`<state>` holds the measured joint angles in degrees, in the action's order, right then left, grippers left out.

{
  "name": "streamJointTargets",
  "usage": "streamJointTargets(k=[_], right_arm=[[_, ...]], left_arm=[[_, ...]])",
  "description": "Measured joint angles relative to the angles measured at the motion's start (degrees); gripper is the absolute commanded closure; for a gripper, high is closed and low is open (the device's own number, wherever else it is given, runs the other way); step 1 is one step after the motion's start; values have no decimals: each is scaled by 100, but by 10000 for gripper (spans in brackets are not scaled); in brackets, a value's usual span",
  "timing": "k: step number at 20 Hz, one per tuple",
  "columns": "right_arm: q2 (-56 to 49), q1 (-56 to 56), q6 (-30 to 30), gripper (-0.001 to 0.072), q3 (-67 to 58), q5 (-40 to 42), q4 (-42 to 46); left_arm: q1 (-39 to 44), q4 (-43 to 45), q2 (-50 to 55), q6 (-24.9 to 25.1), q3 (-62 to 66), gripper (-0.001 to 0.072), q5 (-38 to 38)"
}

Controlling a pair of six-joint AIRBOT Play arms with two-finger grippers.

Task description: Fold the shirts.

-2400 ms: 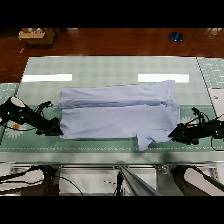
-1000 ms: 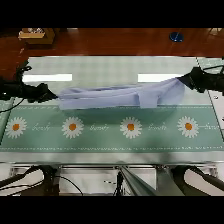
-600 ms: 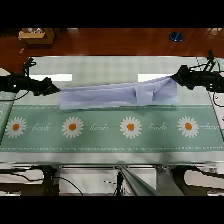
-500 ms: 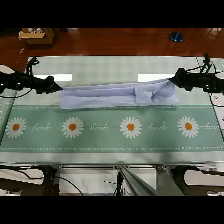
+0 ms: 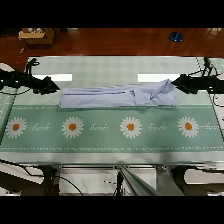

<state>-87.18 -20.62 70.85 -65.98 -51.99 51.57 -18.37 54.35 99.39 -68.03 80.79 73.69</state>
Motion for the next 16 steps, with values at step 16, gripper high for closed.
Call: streamJointTargets(k=[16], right_arm=[[-1156, -472, -208, 116, -275, -1283, -914]], left_arm=[[511, 730, -11, -315, 584, 380, 1176]])
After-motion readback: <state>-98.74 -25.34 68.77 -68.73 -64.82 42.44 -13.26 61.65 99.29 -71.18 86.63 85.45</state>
